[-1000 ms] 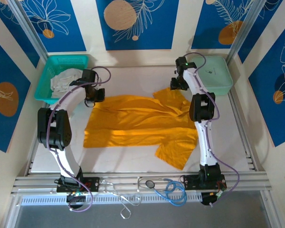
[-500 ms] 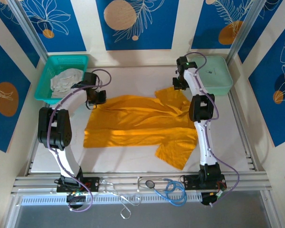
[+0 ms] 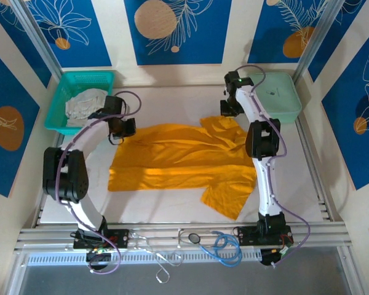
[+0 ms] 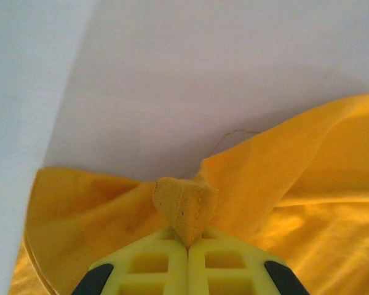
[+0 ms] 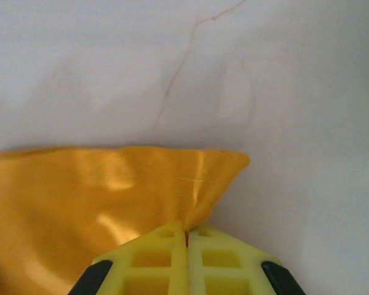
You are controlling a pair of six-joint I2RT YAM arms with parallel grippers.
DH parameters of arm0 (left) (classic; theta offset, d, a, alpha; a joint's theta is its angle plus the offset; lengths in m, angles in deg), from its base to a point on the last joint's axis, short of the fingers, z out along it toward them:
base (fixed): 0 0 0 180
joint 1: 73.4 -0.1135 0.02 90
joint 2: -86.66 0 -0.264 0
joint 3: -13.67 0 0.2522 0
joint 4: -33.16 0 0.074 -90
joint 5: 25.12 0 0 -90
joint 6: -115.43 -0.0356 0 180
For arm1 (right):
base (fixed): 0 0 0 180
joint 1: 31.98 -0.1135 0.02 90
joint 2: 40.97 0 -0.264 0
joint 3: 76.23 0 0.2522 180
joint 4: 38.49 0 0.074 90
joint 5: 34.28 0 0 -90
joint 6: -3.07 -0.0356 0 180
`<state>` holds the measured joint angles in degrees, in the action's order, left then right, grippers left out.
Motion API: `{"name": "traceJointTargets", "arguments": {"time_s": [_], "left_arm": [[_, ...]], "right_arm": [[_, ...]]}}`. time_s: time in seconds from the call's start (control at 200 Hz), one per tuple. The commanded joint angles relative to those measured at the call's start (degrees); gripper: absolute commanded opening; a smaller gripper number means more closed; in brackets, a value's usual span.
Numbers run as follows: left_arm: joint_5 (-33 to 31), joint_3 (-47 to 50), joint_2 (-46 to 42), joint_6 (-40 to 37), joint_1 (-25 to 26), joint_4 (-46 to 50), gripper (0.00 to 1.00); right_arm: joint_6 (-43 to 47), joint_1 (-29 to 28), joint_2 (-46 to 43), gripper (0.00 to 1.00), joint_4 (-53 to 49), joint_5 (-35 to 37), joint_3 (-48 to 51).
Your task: Fold and stack the t-shirts
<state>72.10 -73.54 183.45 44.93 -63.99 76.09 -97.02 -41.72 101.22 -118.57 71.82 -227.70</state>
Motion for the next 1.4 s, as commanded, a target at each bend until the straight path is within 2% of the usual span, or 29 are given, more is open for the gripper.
{"name": "traceJointTargets", "arguments": {"time_s": [0.0,0.2,0.33,0.45,0.56,0.69,0.876,1.021,1.186,1.396], "left_arm": [[-1.3,-1.6,-8.5,1.5,0.4,2.5,0.0],[-4.4,-7.3,-20.8,1.2,0.4,12.5,0.0],[-7.1,-12.8,-29.1,0.7,0.4,20.0,0.01],[-9.1,-19.9,-34.8,0.0,0.3,27.5,0.04],[-10.2,-26.7,-38.7,-0.6,0.3,34.2,0.05],[-10.9,-36.1,-41.4,-1.6,0.4,40.7,0.06],[-14.6,-50.1,-43.1,-3.7,0.4,48.4,0.06],[-16.1,-58.3,-43.9,-5.6,0.4,50.7,0.06],[-17.4,-59.2,-46.2,-6.7,0.4,48.5,0.06],[-20.1,-59.2,-45.9,-8.9,0.4,45.7,0.06]], "right_arm": [[-1.8,-0.8,-17.0,0.0,2.5,0.3,5.2],[-3.2,-2.5,-40.4,0.0,5.9,2.1,20.6],[-3.8,-3.6,-56.0,0.0,6.1,3.7,27.0],[-3.0,-4.5,-68.1,0.0,5.7,4.5,28.7],[-2.2,-5.5,-75.5,0.0,3.0,5.3,24.8],[-1.9,-6.1,-79.5,0.0,-2.8,3.6,13.3],[-3.2,-5.4,-79.5,0.0,-12.3,-2.0,-8.1],[-5.5,-3.3,-83.2,0.0,-10.6,-7.8,-9.1],[-7.4,1.2,-84.0,0.0,-9.6,-14.6,-10.8],[-7.0,3.2,-82.2,0.0,-7.2,-14.1,-12.3]]}}
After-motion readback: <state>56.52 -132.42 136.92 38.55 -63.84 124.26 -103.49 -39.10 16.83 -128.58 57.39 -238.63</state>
